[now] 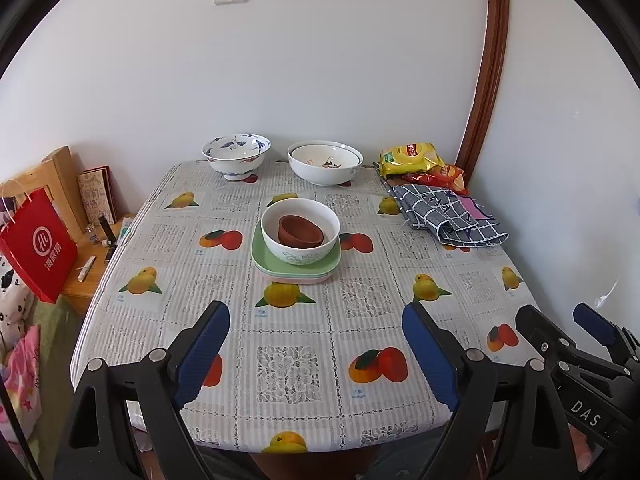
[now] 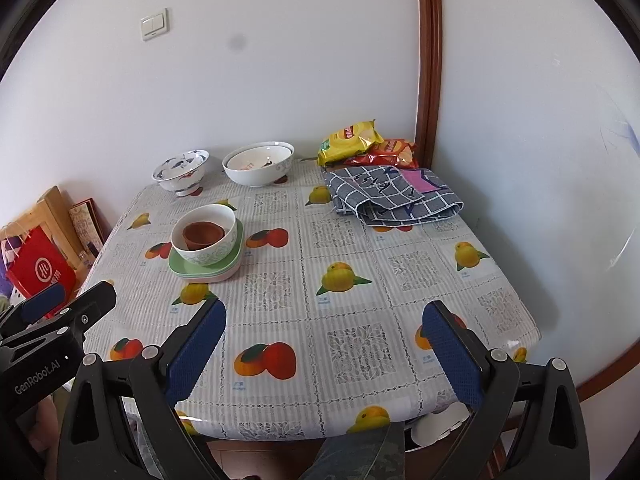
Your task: Organize plates and bowls
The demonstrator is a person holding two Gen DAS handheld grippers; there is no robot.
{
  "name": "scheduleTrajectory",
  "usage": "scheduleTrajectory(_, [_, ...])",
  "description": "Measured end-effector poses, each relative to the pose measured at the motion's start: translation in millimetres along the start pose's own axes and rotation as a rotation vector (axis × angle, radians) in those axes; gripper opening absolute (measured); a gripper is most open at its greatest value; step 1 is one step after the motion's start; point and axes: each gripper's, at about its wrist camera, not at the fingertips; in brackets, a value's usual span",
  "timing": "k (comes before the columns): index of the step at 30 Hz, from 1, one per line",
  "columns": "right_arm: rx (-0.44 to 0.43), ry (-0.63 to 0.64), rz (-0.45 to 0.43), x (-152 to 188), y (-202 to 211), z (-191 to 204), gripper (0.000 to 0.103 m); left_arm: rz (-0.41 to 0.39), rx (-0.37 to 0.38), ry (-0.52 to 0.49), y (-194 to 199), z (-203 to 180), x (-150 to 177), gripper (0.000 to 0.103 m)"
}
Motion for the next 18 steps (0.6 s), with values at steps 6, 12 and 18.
scheduleTrajectory(6, [0.000, 0.006, -0.003, 2.5, 3.0, 2.7, 0.098, 0.002, 0.001, -0.001, 1.0, 1.1, 1.2, 0.089])
scheduleTrajectory(12, [-0.001, 0.004, -0.004, 3.7, 4.8, 3.0, 0.098, 0.004, 0.000, 0.001, 0.8, 1.6, 1.5, 0.089])
scheduleTrajectory(18, [-0.002, 0.000, -0.004, 3.7, 4.8, 1.6, 0.098, 0.003, 0.002, 0.007, 1.6, 1.9, 2.3, 0.089])
Point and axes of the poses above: each gripper's, at about its wrist camera, not at the fingertips, and y roughly against the way its jaws point, z to its left, x to its underside, and after that the axes turned 4 degrees about -y, right-handed
